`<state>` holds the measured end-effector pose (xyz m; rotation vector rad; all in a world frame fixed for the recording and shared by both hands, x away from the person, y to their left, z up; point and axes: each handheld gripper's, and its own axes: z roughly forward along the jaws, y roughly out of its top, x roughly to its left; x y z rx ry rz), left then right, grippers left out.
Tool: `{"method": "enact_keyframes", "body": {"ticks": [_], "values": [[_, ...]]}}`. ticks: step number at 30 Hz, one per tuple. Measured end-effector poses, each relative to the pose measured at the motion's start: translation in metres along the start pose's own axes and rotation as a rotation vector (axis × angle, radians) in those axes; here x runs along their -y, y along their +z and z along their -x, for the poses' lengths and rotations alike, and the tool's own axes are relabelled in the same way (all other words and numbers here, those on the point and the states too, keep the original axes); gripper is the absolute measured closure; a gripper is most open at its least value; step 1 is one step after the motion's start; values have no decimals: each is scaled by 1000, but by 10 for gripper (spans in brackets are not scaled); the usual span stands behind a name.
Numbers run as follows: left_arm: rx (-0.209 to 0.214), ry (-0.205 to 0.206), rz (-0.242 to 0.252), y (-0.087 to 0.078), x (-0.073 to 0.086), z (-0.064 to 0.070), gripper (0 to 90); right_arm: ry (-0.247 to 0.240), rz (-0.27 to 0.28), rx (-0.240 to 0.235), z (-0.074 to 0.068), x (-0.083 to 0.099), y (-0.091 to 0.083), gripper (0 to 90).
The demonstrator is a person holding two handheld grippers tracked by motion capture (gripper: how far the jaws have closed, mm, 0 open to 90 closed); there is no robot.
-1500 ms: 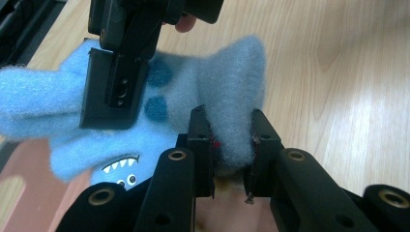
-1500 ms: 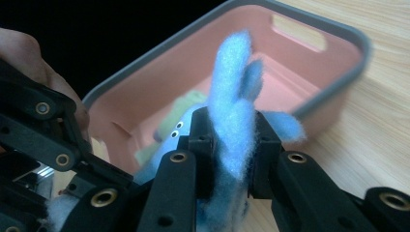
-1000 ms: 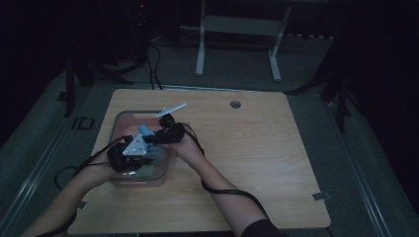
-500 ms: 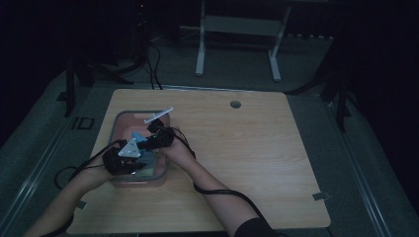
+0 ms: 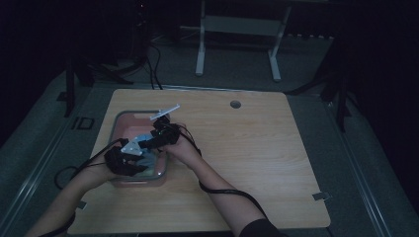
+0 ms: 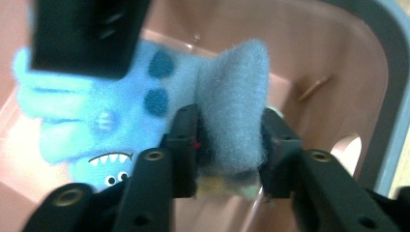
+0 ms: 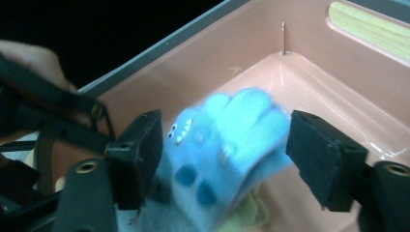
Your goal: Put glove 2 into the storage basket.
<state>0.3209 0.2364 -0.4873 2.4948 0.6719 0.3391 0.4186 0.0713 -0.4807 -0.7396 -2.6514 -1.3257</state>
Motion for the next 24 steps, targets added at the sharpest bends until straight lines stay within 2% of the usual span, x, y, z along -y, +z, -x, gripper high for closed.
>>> {"method": "enact_keyframes", "body": {"ticks": [1, 3, 5, 8, 9, 11, 13, 16, 20, 24], "values": [[-12, -19, 11, -2, 0, -1, 458, -1, 3, -12, 1, 1, -2, 202], [-37, -44, 45, -7, -2, -2, 363, 10, 17, -35, 2, 2, -9, 182], [-43, -83, 79, -13, -4, -5, 268, 11, 30, -28, 3, 3, -15, 168], [-47, -97, 101, -20, -7, -6, 150, 21, 58, -53, 5, 4, -25, 144], [-61, -106, 116, -22, -9, -6, 150, 17, 57, -48, 5, 4, -28, 143], [-61, -133, 150, -26, -13, -5, 137, 3, 65, -34, 4, 5, -35, 144], [-69, -148, 174, -27, -18, -2, 92, 4, 68, -29, 3, 7, -42, 146], [-92, -138, 186, -25, -25, 4, 77, -14, 69, -14, 1, 11, -51, 146], [-85, -141, 234, -23, -34, 11, 63, -38, 83, -1, 2, 17, -64, 146], [-75, -139, 262, -20, -42, 19, 63, -28, 93, 8, 7, 26, -75, 146]]}}
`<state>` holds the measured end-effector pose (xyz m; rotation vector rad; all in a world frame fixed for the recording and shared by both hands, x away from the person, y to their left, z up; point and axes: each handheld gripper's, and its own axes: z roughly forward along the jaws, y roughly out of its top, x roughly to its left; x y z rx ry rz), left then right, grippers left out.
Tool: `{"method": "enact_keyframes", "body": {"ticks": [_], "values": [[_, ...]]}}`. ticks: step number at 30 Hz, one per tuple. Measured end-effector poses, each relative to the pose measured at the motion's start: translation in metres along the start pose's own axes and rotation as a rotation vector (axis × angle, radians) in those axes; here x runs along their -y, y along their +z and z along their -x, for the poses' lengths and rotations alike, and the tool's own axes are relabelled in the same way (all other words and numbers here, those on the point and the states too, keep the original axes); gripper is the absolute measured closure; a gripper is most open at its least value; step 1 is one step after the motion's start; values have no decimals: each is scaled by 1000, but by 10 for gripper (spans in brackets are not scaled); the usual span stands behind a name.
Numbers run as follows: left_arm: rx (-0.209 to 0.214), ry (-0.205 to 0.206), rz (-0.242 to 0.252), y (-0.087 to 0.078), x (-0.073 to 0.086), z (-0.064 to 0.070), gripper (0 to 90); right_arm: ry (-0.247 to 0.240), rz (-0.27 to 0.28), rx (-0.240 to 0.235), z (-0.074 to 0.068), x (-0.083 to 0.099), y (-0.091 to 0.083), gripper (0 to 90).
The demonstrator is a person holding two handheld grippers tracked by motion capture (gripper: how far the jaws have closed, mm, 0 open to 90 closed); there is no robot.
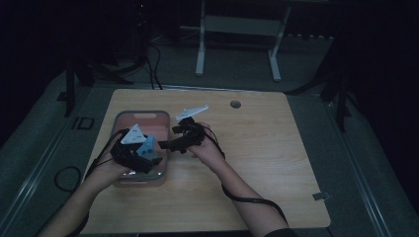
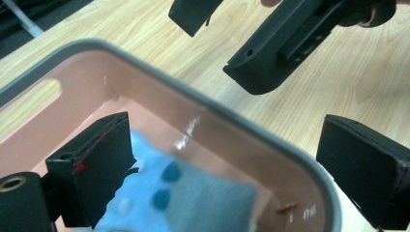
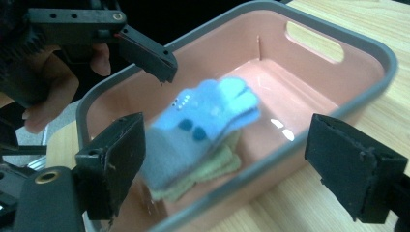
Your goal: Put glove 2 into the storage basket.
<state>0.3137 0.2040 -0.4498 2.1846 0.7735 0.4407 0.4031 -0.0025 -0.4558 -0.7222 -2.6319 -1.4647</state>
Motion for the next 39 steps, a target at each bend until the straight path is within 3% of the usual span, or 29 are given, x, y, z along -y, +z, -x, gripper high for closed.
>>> {"method": "enact_keyframes", "body": {"ticks": [4, 9, 20, 26, 39], "values": [[18, 10, 5, 3, -4, 9, 63, 1, -6, 11, 5, 8, -7, 146], [68, 14, 23, 16, -12, 30, 63, 10, -2, 24, 14, 29, -25, 147], [106, 46, 25, 40, -26, 65, 63, 22, -10, 34, 26, 66, -49, 147], [151, 58, 33, 52, -31, 81, 63, 30, -19, 54, 33, 85, -61, 147], [239, 79, 18, 84, -29, 104, 64, -5, -36, 78, 42, 117, -79, 143]]}}
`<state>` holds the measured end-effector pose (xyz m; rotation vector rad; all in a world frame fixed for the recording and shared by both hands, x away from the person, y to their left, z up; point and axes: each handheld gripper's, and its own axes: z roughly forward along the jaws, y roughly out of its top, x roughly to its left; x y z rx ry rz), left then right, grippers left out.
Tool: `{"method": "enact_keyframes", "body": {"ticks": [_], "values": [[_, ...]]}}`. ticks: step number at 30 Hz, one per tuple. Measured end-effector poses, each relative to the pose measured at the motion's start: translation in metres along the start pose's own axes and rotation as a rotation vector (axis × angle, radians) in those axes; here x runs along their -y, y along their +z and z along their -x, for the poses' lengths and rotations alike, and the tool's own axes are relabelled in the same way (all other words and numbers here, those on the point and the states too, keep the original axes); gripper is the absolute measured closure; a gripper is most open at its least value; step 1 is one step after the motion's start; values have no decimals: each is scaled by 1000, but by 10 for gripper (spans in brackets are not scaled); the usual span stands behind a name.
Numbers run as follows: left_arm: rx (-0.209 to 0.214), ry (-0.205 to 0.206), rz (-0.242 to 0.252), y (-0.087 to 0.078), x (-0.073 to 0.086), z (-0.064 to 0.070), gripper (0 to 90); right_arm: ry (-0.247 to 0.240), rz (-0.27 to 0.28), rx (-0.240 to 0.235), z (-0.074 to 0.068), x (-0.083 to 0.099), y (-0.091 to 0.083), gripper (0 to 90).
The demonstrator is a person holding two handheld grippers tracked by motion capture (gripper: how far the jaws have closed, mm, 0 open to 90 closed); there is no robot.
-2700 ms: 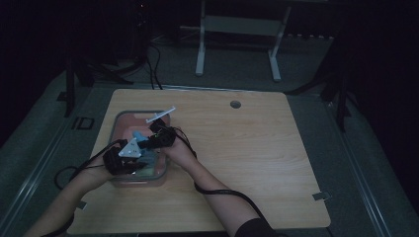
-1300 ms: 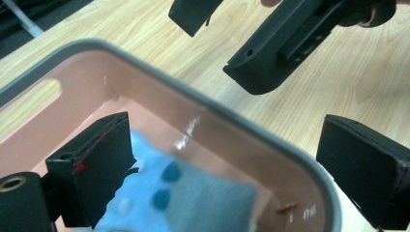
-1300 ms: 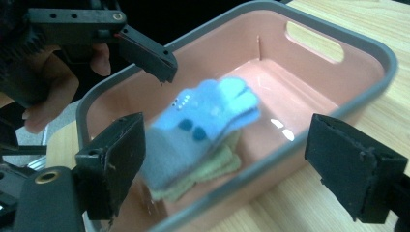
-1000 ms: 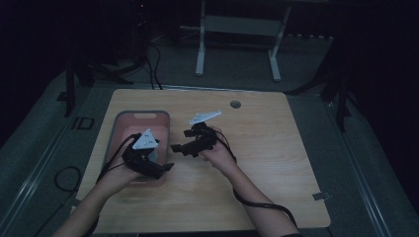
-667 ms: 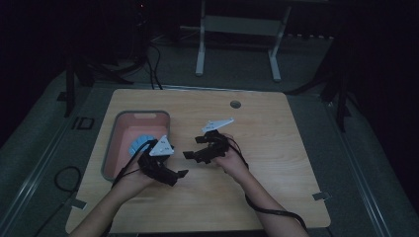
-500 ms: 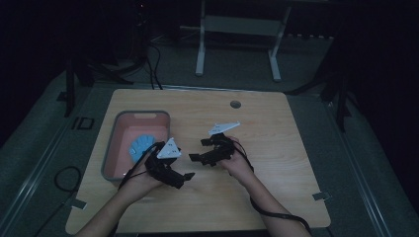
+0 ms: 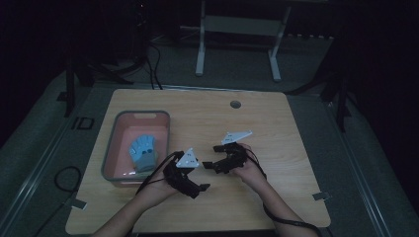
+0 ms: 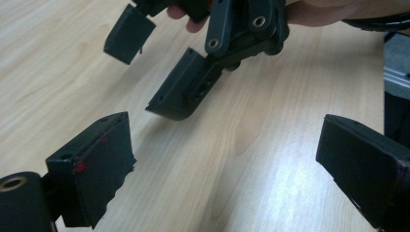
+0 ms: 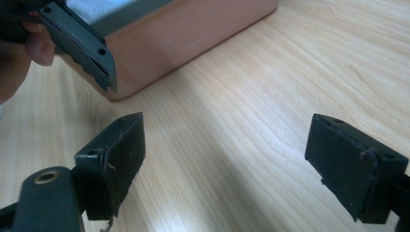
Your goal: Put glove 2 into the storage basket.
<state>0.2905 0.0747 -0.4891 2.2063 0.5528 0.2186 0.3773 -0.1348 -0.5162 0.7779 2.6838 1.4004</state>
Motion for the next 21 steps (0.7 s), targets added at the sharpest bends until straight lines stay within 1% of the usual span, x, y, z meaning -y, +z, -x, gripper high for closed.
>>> {"method": "enact_keyframes", "body": {"ticks": [1, 3, 5, 6, 8, 10, 11, 15, 19, 21], "values": [[5, 4, 2, 5, 1, 2, 63, -3, 1, -3, 0, 2, -1, 143], [-1, 17, 10, 8, 1, 4, 65, -3, 2, -3, 0, 7, -1, 143], [10, 9, 23, 11, 2, 5, 66, -6, -2, -1, 0, 11, -2, 143], [10, 9, 23, 11, 2, 5, 66, -6, -2, -1, 0, 11, -2, 143], [13, 14, 29, 14, 2, 6, 66, -7, -3, 2, 1, 18, -3, 142], [27, 12, 36, 17, 3, 8, 66, -12, -5, 7, 2, 21, -3, 142], [31, 10, 34, 18, 4, 8, 66, -13, -6, 9, 3, 23, -3, 142], [48, 25, 24, 25, 7, 12, 66, -16, -14, 14, 5, 30, -4, 142], [65, 30, 22, 32, 11, 15, 66, -17, -26, 24, 6, 38, -5, 142], [73, 26, 19, 35, 13, 16, 66, -16, -32, 26, 6, 41, -6, 142]]}}
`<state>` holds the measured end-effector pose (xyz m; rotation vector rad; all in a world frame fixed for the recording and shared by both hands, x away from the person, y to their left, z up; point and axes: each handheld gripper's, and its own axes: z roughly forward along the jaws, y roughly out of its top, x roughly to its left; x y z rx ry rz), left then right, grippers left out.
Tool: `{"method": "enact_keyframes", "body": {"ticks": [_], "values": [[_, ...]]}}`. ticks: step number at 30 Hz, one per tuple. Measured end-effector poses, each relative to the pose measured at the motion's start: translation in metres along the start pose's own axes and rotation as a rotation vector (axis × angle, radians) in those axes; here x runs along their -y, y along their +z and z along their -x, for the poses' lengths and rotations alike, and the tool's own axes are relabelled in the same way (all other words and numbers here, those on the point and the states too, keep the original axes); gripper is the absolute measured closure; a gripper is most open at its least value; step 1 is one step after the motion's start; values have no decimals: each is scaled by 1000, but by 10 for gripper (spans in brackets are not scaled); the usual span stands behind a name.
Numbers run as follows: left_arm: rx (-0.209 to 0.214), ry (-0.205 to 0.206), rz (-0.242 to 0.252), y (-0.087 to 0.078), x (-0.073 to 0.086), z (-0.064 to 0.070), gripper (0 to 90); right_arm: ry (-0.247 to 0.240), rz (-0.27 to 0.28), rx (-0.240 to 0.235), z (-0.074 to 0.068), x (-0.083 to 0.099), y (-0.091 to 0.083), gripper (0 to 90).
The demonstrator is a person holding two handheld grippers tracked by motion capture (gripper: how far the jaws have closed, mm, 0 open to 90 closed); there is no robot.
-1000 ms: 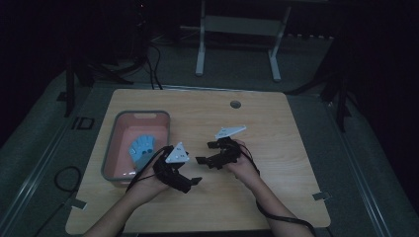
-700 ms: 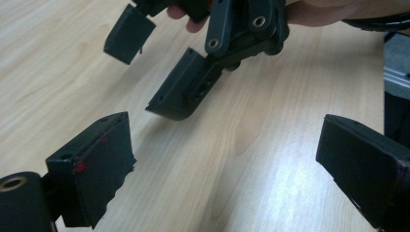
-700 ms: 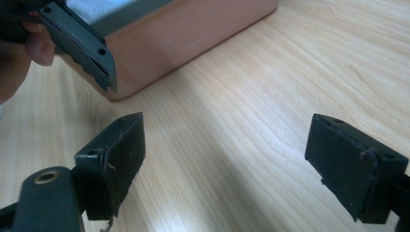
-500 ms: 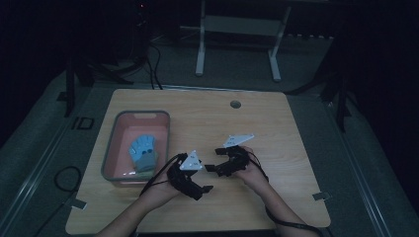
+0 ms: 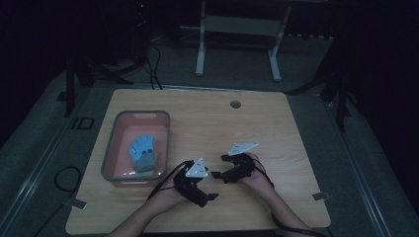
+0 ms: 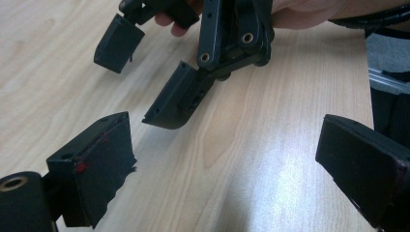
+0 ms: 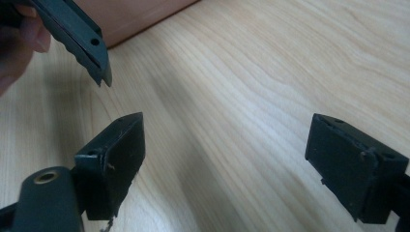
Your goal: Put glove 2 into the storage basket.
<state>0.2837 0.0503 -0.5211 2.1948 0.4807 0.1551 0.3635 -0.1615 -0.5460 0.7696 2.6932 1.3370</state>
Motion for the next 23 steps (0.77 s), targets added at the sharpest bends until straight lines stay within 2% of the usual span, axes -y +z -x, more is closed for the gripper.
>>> {"method": "enact_keyframes", "body": {"ticks": [8, 11, 15, 20, 23], "values": [[22, 17, -18, 12, 6, 5, 65, -4, 6, 18, -1, 11, -5, 142], [22, 33, -31, 16, 9, 6, 66, -5, 19, 17, -1, 12, -6, 142], [41, 31, -25, 19, 12, 7, 65, -20, 15, 30, -3, 13, -5, 142], [51, 42, -43, 22, 16, 7, 65, -16, 14, 37, -1, 14, -5, 142], [58, 35, -26, 20, 16, 6, 65, -13, 12, 37, -1, 14, -4, 142]]}}
